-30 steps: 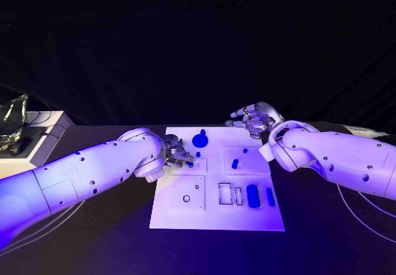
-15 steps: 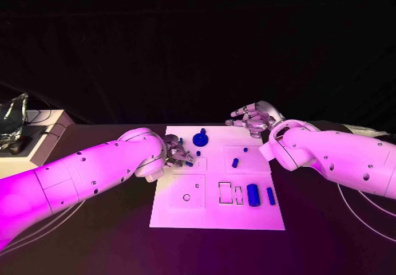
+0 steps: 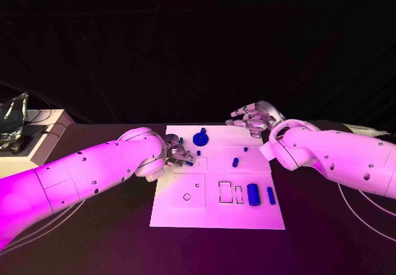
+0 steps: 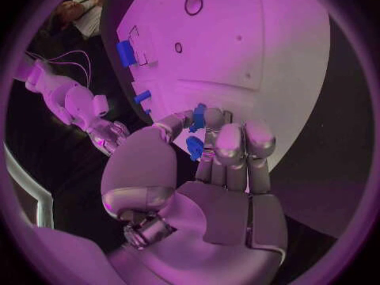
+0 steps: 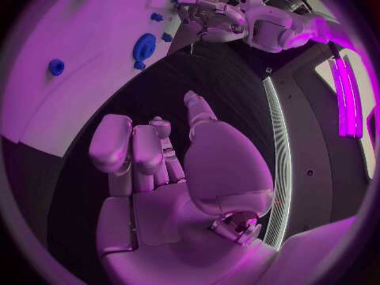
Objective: Assemble the parts on the task board
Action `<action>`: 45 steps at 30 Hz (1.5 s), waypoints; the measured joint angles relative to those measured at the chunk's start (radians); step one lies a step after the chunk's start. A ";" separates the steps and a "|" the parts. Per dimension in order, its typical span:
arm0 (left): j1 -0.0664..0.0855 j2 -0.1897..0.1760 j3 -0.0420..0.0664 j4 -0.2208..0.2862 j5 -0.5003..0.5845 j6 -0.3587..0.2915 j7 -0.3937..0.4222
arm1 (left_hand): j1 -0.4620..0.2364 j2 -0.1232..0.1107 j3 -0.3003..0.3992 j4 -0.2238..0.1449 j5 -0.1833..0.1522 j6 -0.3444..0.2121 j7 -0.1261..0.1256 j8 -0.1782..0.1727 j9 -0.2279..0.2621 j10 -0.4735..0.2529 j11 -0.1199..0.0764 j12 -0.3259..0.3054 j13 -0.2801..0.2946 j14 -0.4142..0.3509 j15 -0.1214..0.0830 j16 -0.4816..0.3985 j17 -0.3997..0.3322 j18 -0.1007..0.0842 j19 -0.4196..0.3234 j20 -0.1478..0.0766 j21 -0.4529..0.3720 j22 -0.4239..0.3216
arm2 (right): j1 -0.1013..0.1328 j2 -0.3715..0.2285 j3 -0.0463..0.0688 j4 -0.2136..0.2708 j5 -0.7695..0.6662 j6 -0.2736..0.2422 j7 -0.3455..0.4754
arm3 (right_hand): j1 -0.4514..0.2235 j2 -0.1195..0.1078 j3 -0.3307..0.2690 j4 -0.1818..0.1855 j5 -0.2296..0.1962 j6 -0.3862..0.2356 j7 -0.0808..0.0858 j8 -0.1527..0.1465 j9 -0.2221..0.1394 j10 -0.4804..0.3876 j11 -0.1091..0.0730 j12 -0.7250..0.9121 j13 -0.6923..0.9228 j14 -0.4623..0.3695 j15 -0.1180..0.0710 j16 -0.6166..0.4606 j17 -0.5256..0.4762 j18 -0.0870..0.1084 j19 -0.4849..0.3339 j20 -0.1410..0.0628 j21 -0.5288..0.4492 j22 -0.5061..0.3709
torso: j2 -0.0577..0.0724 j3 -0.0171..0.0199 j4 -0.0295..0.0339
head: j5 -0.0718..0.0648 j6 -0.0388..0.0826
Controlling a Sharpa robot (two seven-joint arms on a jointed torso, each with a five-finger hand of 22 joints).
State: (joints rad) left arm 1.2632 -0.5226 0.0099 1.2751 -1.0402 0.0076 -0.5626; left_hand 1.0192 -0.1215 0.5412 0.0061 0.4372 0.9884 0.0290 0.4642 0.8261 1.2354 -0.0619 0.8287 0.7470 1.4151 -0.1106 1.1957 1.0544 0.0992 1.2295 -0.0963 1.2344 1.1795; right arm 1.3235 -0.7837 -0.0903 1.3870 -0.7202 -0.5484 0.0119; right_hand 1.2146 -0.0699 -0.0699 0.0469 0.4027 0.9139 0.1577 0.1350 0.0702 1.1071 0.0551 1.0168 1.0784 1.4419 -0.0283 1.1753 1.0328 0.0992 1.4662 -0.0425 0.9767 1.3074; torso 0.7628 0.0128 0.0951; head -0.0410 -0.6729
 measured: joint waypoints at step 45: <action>0.011 0.025 -0.013 -0.014 -0.056 0.028 -0.011 | 0.010 -0.006 -0.034 -0.034 0.003 0.026 0.002 -0.011 0.072 0.024 -0.013 -0.005 0.011 0.004 -0.003 0.016 0.004 -0.016 0.033 -0.004 -0.006 0.048 | -0.001 -0.001 0.000 0.003 0.000 0.009 0.000 | 0.000 0.000 0.000 0.000 0.000 0.003 0.004 0.000 0.000 0.001 0.001 0.000 -0.004 0.000 0.000 0.000 -0.001 0.000 0.000 0.000 -0.004 0.001 | 0.000 0.0000 -0.0005 | -0.001 -0.006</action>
State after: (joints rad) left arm 1.2745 -0.4974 -0.0033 1.2611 -1.0962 0.0360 -0.5740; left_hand 1.0288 -0.1280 0.5068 -0.0283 0.4406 1.0149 0.0306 0.4528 0.8979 1.2591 -0.0752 0.8239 0.7580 1.4188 -0.1140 1.2113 1.0581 0.0834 1.2626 -0.1006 1.2286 1.2277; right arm 1.3223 -0.7851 -0.0903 1.3899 -0.7200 -0.5391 0.0115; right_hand 1.2147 -0.0700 -0.0699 0.0469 0.4027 0.9172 0.1618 0.1350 0.0702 1.1078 0.0559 1.0168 1.0746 1.4419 -0.0283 1.1753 1.0315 0.0992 1.4662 -0.0425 0.9727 1.3080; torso 0.7623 0.0128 0.0946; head -0.0417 -0.6793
